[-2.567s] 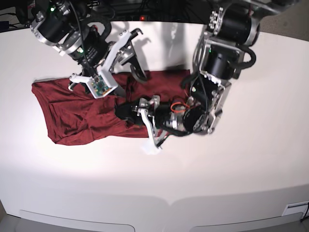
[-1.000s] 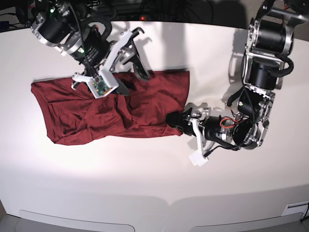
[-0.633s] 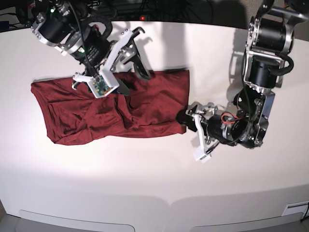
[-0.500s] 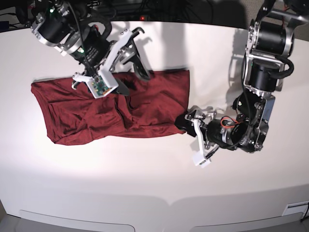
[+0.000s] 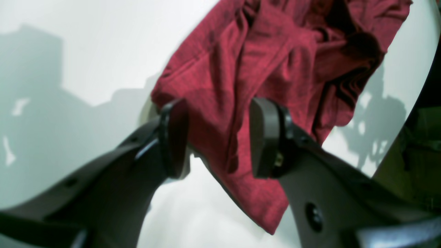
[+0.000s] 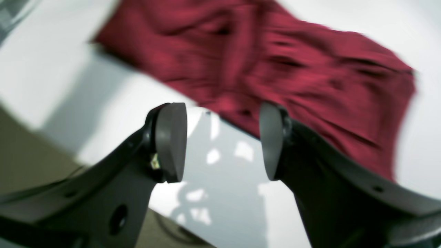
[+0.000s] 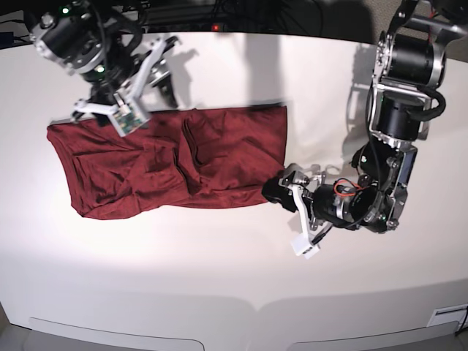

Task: Fold the T-shirt properly
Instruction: 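Lower the folded end onto the shirt with the left gripper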

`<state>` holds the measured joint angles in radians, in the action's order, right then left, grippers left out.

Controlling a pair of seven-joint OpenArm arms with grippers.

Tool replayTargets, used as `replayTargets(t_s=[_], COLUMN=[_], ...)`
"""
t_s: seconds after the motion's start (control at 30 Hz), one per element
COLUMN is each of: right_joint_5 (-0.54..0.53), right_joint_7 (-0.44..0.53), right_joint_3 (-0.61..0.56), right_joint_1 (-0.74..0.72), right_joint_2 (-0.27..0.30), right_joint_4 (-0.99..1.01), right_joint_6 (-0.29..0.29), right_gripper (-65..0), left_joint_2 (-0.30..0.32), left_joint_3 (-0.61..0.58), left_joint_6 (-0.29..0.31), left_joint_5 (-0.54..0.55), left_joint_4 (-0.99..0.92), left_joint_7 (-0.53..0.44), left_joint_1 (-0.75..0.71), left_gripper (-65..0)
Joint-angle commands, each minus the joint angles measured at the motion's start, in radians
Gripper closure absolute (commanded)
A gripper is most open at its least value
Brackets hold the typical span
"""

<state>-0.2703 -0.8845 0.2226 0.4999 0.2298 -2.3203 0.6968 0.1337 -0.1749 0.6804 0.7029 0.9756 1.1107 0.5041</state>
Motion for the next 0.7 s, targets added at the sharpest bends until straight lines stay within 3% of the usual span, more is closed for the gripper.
replayTargets(t_s=[0.0, 0.13, 0.27, 0.5, 0.67], right_joint_5=[-0.016, -0.105, -0.173, -0.229, -0.232], right_joint_7=[0.021, 0.019, 0.016, 0.016, 0.017], right_joint_3=[0.049, 0.235, 0.336, 0.352, 0.352], right_joint_1=[0.010, 0.064, 0.096, 0.093, 0.093], right_joint_2=[0.005, 0.005, 0.005, 0.005, 0.005], right_joint_4=[-0.015, 0.014, 0.066, 0.077, 0.077], right_joint_6=[0.001, 0.001, 0.001, 0.001, 0.001], right_gripper=[-33.1, -33.1, -33.1, -33.1, -33.1], left_joint_2=[0.002, 0.000, -0.003, -0.003, -0.003], left_joint_3=[0.003, 0.003, 0.003, 0.003, 0.003], left_joint_6=[0.000, -0.015, -0.023, -0.023, -0.005], left_joint_5=[0.019, 0.020, 0.038, 0.040, 0.138], left_joint_4=[0.019, 0.020, 0.021, 0.022, 0.164], left_joint_7=[-0.012, 0.043, 0.107, 0.114, 0.161], left_joint_1=[0.031, 0.031, 0.028, 0.017, -0.030], left_gripper=[-27.9, -27.9, -27.8, -25.1, -21.4])
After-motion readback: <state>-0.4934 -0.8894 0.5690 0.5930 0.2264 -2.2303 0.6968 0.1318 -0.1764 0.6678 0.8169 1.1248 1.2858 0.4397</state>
